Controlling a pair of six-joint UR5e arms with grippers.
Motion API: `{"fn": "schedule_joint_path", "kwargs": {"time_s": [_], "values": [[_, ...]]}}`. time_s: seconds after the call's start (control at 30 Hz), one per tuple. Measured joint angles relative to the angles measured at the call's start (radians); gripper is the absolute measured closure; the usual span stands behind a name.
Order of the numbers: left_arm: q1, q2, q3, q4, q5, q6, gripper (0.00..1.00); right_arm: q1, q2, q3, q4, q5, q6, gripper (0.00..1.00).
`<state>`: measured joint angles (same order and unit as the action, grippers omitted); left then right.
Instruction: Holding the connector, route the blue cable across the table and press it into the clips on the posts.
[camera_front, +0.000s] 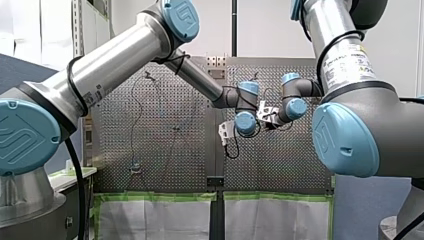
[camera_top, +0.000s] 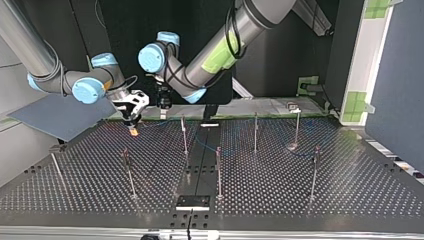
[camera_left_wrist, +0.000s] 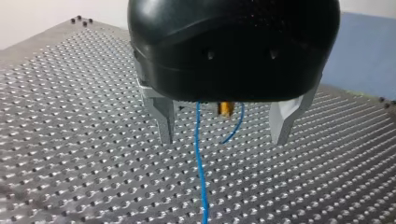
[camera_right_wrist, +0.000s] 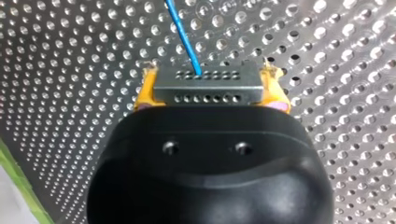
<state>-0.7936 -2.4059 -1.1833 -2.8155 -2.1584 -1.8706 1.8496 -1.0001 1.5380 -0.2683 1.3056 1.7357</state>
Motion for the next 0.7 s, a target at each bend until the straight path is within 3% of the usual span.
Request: {"fn": "schedule_joint_path", "kwargs": {"time_s": [0.27, 0.5, 0.7], "values": [[-0.013, -0.026, 0.035, 0.038, -0.064, -0.005, 0.0, 0.0, -0.001, -0.006, 0.032, -0.002, -0.005, 1.0], [-0.014, -0.08, 0.089, 0.0, -0.075, -0.005, 0.0, 0.005, -0.006, -0.008, 0.088, -0.002, -0.015, 1.0], [-0.009, -0.117, 0.135, 0.007, -0.081, -0.006, 0.0, 0.014, -0.021, -0.008, 0.119, -0.002, -0.014, 1.0]]}}
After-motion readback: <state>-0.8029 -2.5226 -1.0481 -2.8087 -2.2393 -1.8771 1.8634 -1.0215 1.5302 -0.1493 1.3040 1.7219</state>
